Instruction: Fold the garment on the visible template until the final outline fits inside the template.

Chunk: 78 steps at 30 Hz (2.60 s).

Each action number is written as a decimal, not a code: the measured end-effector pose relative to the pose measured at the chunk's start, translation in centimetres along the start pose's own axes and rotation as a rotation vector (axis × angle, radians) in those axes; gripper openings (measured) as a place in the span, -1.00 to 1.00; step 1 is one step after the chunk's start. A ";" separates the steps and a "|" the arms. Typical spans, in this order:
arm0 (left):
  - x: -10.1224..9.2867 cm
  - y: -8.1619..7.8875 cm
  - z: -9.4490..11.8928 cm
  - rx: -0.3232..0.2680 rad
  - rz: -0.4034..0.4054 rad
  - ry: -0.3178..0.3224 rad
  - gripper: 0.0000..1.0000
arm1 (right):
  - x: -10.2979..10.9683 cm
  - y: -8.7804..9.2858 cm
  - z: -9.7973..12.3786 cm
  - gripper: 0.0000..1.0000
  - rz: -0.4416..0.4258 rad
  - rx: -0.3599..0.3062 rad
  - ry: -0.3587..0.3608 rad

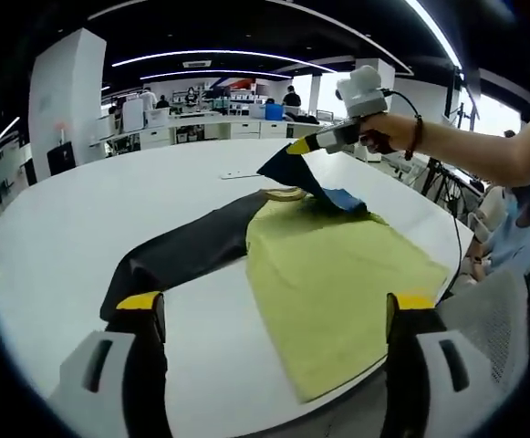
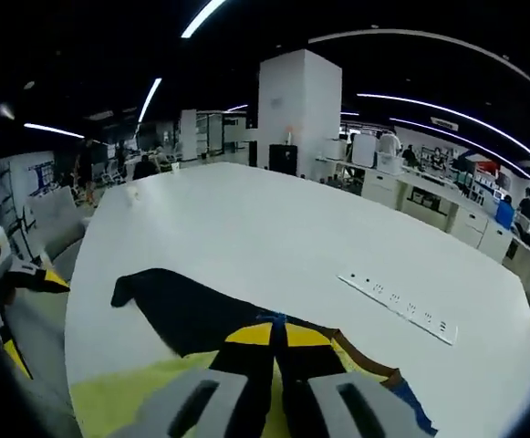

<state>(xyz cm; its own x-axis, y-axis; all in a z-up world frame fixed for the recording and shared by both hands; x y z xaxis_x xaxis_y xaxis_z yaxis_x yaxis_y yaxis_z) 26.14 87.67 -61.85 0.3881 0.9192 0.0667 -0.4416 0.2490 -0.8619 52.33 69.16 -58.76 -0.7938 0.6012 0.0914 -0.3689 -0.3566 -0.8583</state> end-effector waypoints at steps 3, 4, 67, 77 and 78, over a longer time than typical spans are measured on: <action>0.1 0.1 0.0 0.000 0.001 -0.007 0.96 | 1.5 0.6 -0.1 -1.00 0.027 0.009 -0.042; 0.1 0.1 0.0 0.001 0.002 -0.009 0.96 | 2.1 0.9 -0.2 -1.00 0.048 0.018 -0.056; 1.3 1.5 1.1 0.010 0.013 -0.057 0.93 | 6.9 9.1 -8.4 -0.82 -0.175 0.254 0.037; 1.7 1.7 1.1 0.020 0.019 -0.060 0.91 | 6.5 9.5 -8.5 -1.00 -0.290 0.219 0.037; 1.7 1.7 1.1 0.019 0.019 -0.060 0.91 | 6.5 9.3 -8.3 -1.00 -0.295 0.212 0.033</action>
<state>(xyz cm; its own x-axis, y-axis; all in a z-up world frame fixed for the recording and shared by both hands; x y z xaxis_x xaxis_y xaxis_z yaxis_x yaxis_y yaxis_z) 25.15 89.98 -62.67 0.3305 0.9403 0.0809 -0.4641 0.2366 -0.8536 47.75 75.70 -70.36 -0.6234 0.7219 0.3003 -0.6745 -0.3023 -0.6736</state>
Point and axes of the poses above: the point that each gripper's makers call its tool centre point, and the gripper's own axes: z roughly backward along the fingers, x roughly to its left, y roughly out of its underside, the point moved 9 cm from there along z, roughly backward along the fingers, and after that the axes turned 10 degrees about -z, right-handed, at the moved point
